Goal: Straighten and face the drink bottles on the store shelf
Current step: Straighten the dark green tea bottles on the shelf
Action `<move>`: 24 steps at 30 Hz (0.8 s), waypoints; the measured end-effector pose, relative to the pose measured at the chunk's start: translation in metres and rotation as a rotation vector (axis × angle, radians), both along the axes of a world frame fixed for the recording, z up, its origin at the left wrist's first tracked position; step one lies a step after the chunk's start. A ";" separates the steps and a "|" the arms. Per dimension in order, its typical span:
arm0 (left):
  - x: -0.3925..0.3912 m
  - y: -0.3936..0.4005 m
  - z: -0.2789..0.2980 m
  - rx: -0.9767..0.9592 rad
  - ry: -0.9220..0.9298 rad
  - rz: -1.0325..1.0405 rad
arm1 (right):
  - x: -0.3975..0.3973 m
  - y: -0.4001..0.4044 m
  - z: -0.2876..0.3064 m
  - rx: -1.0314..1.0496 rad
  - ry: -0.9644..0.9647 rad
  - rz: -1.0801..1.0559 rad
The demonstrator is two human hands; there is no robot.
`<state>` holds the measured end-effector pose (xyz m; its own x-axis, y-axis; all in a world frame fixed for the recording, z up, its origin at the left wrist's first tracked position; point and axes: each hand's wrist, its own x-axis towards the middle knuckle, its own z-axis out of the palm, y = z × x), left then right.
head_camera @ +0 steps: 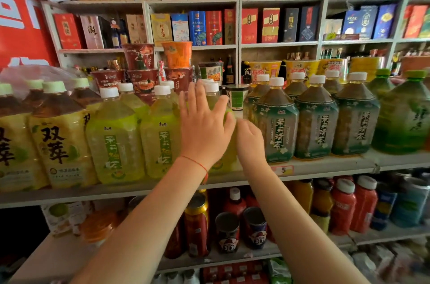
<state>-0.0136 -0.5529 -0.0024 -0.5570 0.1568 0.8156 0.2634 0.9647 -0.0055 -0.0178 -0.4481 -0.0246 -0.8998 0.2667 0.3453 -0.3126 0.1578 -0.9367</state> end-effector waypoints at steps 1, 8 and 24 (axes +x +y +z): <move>0.001 0.004 -0.003 0.033 0.063 -0.052 | 0.006 0.005 -0.001 0.025 0.107 -0.041; 0.006 0.055 -0.015 0.196 0.173 -0.486 | 0.012 0.064 0.004 0.409 0.627 -0.565; -0.003 0.129 -0.033 1.186 -0.419 -0.444 | -0.007 0.131 -0.013 1.201 0.414 -0.429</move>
